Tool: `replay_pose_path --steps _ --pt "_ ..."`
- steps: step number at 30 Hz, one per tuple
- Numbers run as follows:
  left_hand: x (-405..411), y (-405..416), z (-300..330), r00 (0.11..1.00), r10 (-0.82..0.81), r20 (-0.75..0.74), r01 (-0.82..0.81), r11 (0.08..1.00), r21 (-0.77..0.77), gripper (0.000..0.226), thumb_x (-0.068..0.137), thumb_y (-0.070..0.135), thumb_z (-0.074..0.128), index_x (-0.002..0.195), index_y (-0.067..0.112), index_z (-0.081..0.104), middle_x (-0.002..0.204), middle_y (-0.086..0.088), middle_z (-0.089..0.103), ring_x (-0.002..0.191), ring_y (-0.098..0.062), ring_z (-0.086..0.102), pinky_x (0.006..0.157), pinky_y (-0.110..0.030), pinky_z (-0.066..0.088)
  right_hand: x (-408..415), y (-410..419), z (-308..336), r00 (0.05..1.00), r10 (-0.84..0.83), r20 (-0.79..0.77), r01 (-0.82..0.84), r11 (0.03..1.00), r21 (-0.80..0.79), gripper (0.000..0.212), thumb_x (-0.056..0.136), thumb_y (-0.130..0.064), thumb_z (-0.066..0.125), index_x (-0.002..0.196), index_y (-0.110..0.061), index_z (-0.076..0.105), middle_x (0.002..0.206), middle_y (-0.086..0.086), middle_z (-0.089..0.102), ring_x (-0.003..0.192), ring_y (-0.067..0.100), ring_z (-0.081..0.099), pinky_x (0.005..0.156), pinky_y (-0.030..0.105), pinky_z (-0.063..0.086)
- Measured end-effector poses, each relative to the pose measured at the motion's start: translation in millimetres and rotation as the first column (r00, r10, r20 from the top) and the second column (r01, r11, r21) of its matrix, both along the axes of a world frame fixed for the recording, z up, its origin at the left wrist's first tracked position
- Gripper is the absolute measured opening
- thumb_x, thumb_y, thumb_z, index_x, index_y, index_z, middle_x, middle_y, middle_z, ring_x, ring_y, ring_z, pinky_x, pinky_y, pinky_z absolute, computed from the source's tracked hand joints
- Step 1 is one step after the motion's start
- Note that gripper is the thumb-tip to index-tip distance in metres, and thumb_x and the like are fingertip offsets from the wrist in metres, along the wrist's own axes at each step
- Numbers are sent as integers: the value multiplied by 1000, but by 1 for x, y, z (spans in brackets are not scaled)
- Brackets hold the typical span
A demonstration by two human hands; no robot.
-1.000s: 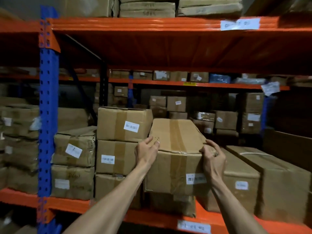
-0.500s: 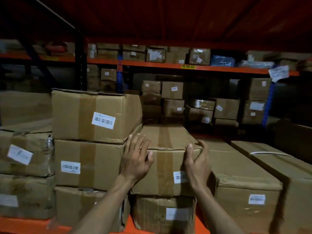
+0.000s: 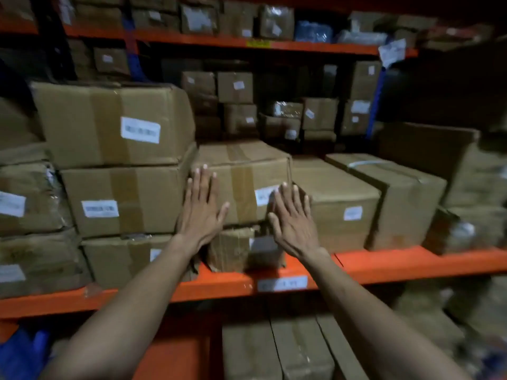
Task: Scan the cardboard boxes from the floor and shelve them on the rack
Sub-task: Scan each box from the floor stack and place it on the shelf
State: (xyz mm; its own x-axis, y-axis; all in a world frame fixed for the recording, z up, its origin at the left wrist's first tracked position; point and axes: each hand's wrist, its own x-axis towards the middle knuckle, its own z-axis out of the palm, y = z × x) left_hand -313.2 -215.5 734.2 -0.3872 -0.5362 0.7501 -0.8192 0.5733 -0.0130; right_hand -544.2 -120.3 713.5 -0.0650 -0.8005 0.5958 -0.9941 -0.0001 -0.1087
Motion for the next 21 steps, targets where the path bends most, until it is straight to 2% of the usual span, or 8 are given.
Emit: replay_pose_path --steps 3,6,8,10,12,15,19,21 --pt "-3 37 -56 982 -77 -173 98 988 119 77 90 39 46 149 -9 33 159 -32 22 149 -45 18 123 -53 15 2 44 -41 995 -3 102 -6 996 89 70 108 -39 48 166 -9 21 174 12 11 162 28 2 131 42 -2" --pt "-7 86 -134 953 -99 -287 198 920 339 74 85 45 47 134 -11 51 139 -32 49 132 -47 45 116 -52 33 1 93 -93 965 -76 249 30 982 185 64 104 -36 57 157 -3 42 167 18 35 158 31 25 129 40 18" --pt "-10 122 -187 960 -97 -263 225 826 517 79 81 52 44 129 -10 55 131 -29 55 124 -45 51 110 -48 41 -2 130 -133 938 -154 311 59 955 292 59 102 -37 60 152 -5 51 159 17 47 152 30 38 122 38 31" --pt "-12 157 -241 973 -113 -203 220 727 650 76 80 51 52 126 -9 59 127 -28 58 120 -43 54 106 -45 42 -9 169 -177 910 -227 348 70 910 409 58 100 -38 62 149 -8 54 155 14 53 147 29 46 116 36 38" --pt "-13 191 -291 977 -139 -161 213 641 737 62 79 41 69 119 -6 63 118 -26 62 112 -43 59 99 -44 46 -15 208 -223 871 -317 375 93 856 509 59 98 -43 63 147 -10 56 147 13 60 133 31 58 105 36 46" --pt "-16 242 -360 974 -189 -125 209 537 817 59 78 45 63 114 -3 66 109 -23 66 102 -42 63 92 -42 50 -23 264 -295 819 -449 358 143 763 631 60 94 -49 64 141 -13 59 135 13 67 115 35 67 89 37 52" --pt "-32 304 -447 966 -254 -44 154 433 888 64 83 40 69 130 -3 58 125 -21 62 118 -39 57 105 -41 40 -33 325 -383 765 -568 304 151 617 773 69 94 -58 59 149 -19 50 145 8 61 126 32 61 98 38 50" --pt "-44 332 -492 958 -286 -20 133 381 915 63 85 40 70 128 -5 59 124 -22 61 118 -39 57 104 -41 43 -40 350 -424 740 -607 290 132 554 822 70 92 -60 58 150 -21 49 144 4 61 125 30 62 96 38 51"
